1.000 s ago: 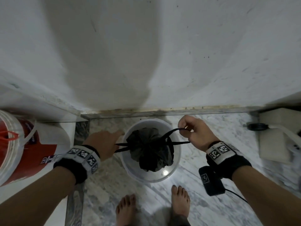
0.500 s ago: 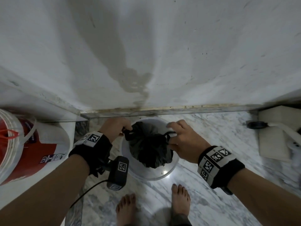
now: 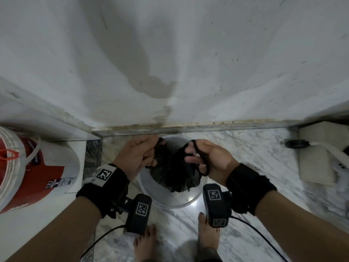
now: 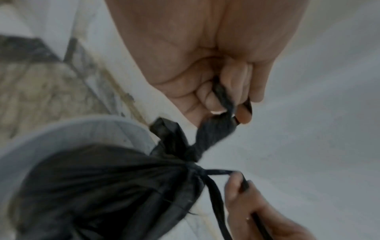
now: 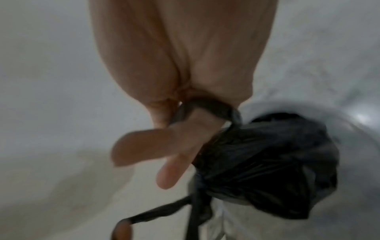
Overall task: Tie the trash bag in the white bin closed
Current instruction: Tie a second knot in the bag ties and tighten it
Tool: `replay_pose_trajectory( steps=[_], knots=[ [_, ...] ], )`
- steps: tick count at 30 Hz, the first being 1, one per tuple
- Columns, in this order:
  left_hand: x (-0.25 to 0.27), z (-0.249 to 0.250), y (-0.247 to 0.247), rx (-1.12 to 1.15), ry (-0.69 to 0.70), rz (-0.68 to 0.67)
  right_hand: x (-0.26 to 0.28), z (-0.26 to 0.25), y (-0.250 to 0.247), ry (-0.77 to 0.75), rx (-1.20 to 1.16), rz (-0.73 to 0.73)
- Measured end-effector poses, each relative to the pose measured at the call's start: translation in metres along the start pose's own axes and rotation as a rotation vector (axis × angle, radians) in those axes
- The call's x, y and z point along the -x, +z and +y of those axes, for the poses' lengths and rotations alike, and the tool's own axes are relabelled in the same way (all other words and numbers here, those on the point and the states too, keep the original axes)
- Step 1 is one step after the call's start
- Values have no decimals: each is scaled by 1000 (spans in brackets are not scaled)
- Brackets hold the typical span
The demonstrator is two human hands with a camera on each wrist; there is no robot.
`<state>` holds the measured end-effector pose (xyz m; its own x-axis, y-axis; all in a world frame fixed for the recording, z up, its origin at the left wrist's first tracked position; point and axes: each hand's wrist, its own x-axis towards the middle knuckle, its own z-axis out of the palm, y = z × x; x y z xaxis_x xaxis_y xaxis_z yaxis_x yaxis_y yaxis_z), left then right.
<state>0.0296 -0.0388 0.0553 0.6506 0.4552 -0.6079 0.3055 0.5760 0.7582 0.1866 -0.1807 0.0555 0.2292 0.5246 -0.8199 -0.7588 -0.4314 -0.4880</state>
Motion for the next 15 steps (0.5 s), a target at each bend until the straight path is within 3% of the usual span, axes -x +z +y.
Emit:
replay_pose_trajectory(
  steps=[3,9,12,15],
  knots=[
    [0,-4,8,153,-95,-96,-2,-3,7,37,-235,-112],
    [-3,-9,25,-10,-102,-190,-12,-5,21,-35,-396,-187],
    [-4,-13,30,67,-127,-180,-17,-12,28,-116,-261,-127],
    [-5,-14,36,283,-170,-191,-15,-17,30,-164,99,-53]
  ],
)
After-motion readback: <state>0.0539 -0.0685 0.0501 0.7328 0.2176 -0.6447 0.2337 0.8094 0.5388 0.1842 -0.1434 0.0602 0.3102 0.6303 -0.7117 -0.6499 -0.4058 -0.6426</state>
